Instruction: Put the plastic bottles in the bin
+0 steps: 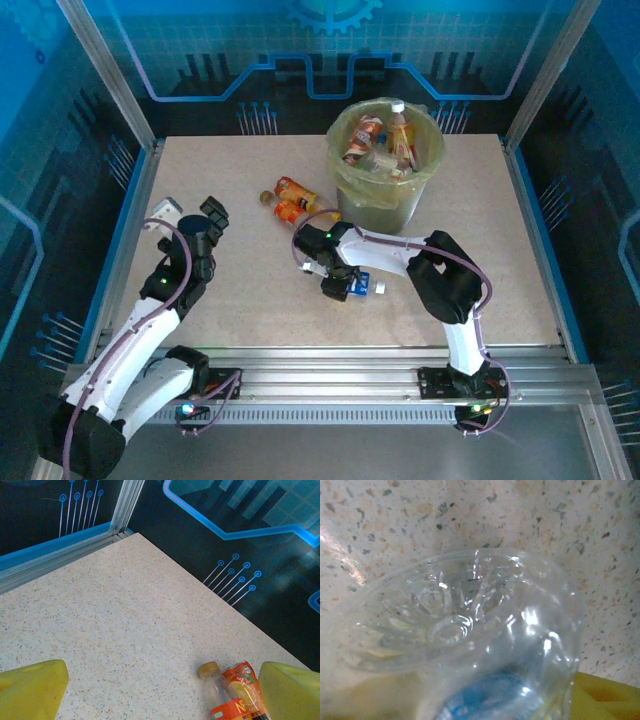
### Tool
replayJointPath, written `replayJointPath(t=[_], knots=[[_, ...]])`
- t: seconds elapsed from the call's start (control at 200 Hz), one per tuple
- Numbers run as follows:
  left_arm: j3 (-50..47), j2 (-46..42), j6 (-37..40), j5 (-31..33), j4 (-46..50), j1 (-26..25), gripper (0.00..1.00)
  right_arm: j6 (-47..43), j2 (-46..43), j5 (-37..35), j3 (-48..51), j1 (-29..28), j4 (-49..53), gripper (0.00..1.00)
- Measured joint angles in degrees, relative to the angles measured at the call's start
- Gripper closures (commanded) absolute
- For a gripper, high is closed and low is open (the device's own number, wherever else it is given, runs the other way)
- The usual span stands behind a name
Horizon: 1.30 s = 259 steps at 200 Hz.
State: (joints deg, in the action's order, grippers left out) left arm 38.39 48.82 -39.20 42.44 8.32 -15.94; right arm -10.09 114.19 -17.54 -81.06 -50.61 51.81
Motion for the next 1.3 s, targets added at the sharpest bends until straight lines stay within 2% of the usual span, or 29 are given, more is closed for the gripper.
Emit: replayJointPath(t=[0.2, 0.325, 0.54, 0.695, 0.9, 1.051, 1.181, 1.296], knots=[[0.00, 0.00, -0.39, 0.00, 0.09, 0.04, 0.01, 0.83, -1.27, 1.01, -0.44, -0.87, 1.38, 0.46], [0.00, 0.00, -0.39, 0.00, 0.42, 0.04, 0.01, 1.68, -5.79, 1.97, -4.02, -2.93, 3.74, 0.48], [0.02, 0.00, -0.31, -0.02, 0.42, 0.04, 0.01, 4.20, -17.73, 3.04, -18.80, -4.00, 5.75, 0.50], [0.02, 0.00, 0.28, -0.26, 0.39, 0.07, 0.01, 5.62, -21.20, 2.49, -31.41, -2.25, 7.08, 0.50], [0.02, 0.24, 0.76, -1.66, 0.35, 0.11, 0.01, 5.40, -20.04, -1.55, -44.78, 4.20, 7.17, 0.50], [0.04, 1.46, 1.46, -3.17, 0.33, 0.11, 0.01, 6.95, -14.80, -1.92, -54.23, 13.79, 7.34, 0.50], [0.13, 2.62, 1.88, -4.39, 0.02, 0.11, 0.01, 10.49, -10.14, -1.97, -57.79, 21.62, 7.34, 0.50], [0.37, 3.74, 2.10, -5.46, -0.09, 0.11, 0.01, 13.03, -6.08, -2.67, -59.41, 25.33, 7.93, 0.50]])
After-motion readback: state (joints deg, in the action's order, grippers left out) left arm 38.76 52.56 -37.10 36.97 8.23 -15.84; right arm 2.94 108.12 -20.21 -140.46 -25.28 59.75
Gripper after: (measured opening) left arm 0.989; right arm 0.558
